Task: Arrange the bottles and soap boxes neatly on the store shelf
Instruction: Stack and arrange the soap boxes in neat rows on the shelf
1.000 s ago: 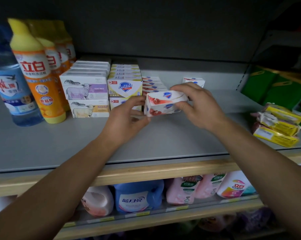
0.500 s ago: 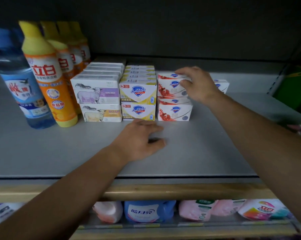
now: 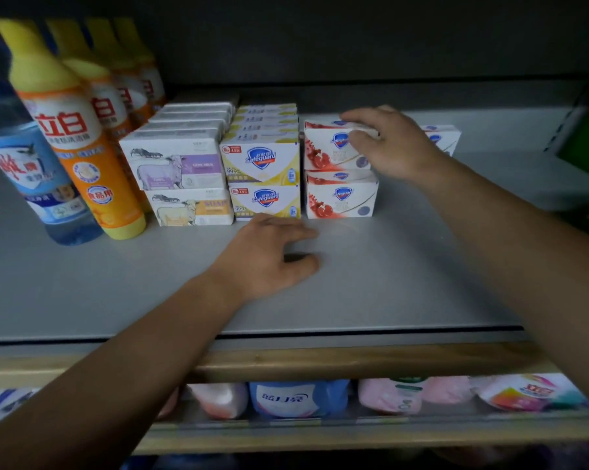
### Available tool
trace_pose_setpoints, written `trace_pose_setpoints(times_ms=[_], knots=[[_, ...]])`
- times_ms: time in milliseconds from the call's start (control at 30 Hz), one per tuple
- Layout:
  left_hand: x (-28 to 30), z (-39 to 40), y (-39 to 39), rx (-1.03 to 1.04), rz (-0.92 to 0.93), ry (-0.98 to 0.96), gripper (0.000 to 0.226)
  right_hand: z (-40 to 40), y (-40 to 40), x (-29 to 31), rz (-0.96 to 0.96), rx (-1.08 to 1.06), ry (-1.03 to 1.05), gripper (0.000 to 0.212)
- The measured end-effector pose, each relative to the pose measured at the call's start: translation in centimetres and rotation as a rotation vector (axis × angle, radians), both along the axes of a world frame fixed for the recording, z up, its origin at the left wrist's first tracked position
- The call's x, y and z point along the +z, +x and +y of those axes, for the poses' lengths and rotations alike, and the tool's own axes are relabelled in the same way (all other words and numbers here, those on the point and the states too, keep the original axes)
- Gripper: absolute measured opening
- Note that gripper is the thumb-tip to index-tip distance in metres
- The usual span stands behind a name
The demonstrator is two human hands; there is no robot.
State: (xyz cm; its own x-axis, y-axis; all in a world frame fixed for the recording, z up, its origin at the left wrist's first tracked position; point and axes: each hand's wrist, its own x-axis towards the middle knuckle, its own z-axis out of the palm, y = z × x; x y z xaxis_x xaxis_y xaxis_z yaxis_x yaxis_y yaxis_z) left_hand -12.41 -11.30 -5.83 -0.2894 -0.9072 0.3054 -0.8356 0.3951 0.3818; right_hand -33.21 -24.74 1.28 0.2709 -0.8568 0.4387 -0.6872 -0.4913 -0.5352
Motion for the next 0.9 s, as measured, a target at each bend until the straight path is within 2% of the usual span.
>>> trace_pose_setpoints(times_ms=[67, 133, 200, 300, 400, 500, 600, 767, 900], knots=[[0.1, 0.1, -0.1, -0.006, -0.005, -0.011, 0.057, -0.6, -0.8, -0.2, -0.076, -0.055, -0.025, 0.039], [0.0, 0.1, -0.1, -0.012, 0.001, -0.031, 0.054, -1.8, -2.3, -0.6, -0.183, -0.208, -0.081, 0.038], [0.0, -0.1, 0.0, -0.03, 0.013, -0.06, 0.049, -3.3, -4.0, -1.5, -0.185, -0.338, -0.076, 0.04], [0.1, -0.5, 0.2, -0.02, 0.057, -0.075, 0.041, -5.7, -6.2, -3.3, -0.063, -0.422, -0.026, 0.05], [0.0, -0.7, 0.3, -0.051, 0.061, -0.099, 0.039, -8.2, -7.6, -4.5, 0.174, -0.482, -0.007, 0.064], [0.0, -0.9, 0.3, -0.075, 0.076, -0.12, 0.037, -10.3, -8.5, -5.0, 0.374, -0.524, 0.127, 0.081], [-0.1, -1.1, 0.4, -0.09, 0.101, -0.09, 0.036, -10.9, -8.7, -5.1, 0.515, -0.563, 0.101, 0.077], [-0.3, -1.2, 0.5, -0.096, 0.077, -0.098, 0.042, -10.2, -8.2, -4.4, 0.605, -0.608, -0.049, 0.061], [-0.5, -1.0, 0.5, -0.107, 0.078, -0.166, 0.043, -9.9, -8.1, -4.7, 0.525, -0.517, -0.02, 0.067]])
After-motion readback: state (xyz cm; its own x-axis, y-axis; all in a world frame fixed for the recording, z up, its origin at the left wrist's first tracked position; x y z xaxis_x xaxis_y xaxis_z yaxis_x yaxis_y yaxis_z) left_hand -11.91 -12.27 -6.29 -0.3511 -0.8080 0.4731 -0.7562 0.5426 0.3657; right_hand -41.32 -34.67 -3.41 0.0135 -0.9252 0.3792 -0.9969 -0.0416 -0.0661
